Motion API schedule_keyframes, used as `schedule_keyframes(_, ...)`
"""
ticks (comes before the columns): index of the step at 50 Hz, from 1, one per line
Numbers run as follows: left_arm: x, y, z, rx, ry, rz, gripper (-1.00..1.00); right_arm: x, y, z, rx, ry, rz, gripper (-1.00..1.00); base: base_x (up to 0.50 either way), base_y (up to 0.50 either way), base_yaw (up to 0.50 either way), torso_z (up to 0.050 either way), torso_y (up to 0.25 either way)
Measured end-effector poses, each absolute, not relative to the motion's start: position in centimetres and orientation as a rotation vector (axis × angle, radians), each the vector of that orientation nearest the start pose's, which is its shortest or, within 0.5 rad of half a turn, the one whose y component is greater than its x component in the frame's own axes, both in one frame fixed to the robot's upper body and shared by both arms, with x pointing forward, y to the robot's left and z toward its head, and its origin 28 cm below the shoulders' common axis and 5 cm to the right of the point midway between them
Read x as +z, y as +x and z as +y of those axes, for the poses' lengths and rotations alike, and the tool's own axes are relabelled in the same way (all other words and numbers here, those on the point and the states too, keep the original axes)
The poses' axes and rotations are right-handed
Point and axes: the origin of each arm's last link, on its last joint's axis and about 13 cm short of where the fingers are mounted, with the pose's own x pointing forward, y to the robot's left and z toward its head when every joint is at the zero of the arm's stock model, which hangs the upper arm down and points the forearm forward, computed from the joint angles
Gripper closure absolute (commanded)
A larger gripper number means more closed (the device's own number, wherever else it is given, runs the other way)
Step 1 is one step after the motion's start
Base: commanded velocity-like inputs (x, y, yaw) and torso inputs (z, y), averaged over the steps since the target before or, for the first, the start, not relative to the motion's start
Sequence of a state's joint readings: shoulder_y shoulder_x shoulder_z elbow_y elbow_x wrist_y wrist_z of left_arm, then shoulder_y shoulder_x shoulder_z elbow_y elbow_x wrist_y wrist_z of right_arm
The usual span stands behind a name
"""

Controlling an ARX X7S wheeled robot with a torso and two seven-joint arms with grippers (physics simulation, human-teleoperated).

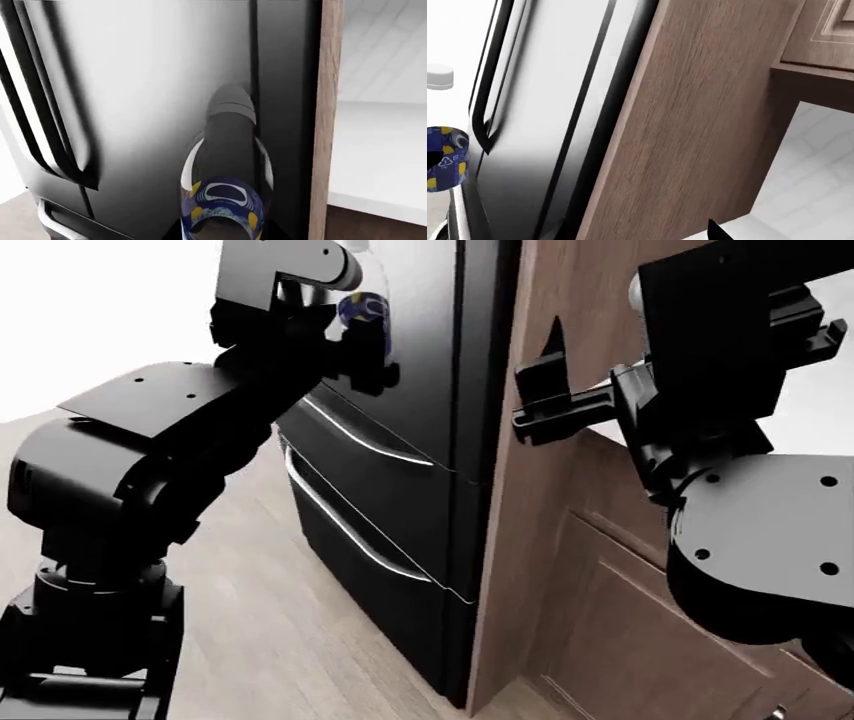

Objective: Move the drinks to the dining counter.

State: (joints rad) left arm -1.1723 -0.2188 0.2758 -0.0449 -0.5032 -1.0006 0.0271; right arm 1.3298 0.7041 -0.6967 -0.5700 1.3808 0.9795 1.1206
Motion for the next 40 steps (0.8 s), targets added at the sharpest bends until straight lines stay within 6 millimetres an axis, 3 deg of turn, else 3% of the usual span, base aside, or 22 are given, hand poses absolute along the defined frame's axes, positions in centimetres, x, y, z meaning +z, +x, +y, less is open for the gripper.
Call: schedule_keyframes(40,29.9,33.9,20.2,-0.369,0.097,-0.046,1.0,30.5,22.0,-9.5,-0.021,-0.349,-0.224,-1.0,0.18,0.28,0.5,0.0,0.002)
